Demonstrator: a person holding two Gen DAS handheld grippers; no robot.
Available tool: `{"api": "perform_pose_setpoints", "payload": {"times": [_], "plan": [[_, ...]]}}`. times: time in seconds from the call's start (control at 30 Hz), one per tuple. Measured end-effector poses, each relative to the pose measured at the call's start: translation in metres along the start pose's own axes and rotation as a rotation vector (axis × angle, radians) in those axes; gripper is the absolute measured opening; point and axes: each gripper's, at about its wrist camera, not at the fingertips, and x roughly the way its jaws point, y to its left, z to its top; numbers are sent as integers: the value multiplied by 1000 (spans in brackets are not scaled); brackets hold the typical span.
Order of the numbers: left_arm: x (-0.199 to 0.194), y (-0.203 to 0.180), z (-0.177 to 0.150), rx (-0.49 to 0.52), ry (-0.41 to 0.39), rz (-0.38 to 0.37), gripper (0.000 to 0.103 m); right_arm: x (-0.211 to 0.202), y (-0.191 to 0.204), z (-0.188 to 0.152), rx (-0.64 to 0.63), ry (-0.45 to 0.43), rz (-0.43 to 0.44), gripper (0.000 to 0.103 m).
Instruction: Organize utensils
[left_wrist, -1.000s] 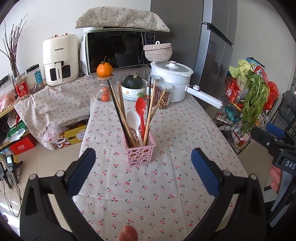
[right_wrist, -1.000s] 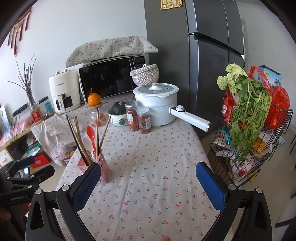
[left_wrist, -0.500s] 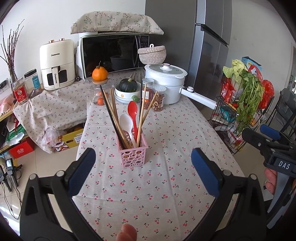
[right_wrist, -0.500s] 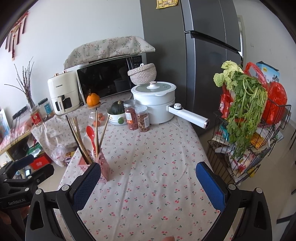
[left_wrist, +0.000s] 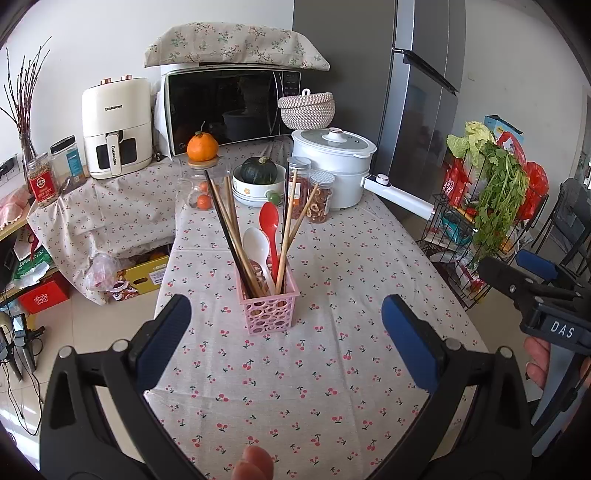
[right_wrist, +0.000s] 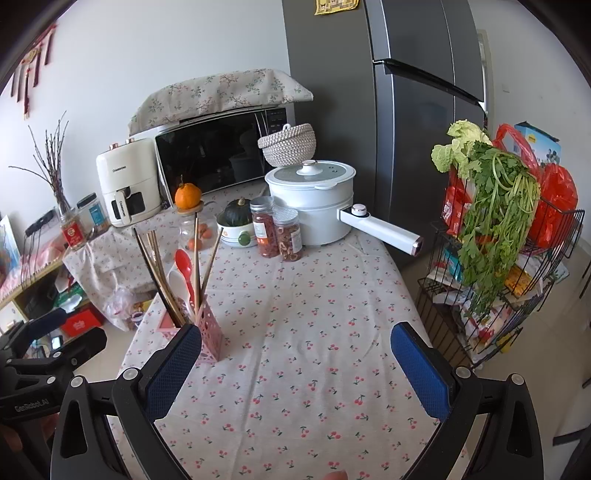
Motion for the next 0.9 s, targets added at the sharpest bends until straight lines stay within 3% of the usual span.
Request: {"api": "perform_pose_setpoints", "payload": {"times": [0.9], "plan": [[-1, 1, -1, -4, -1, 3, 102, 2, 1, -3, -2, 5, 2, 103]]}}
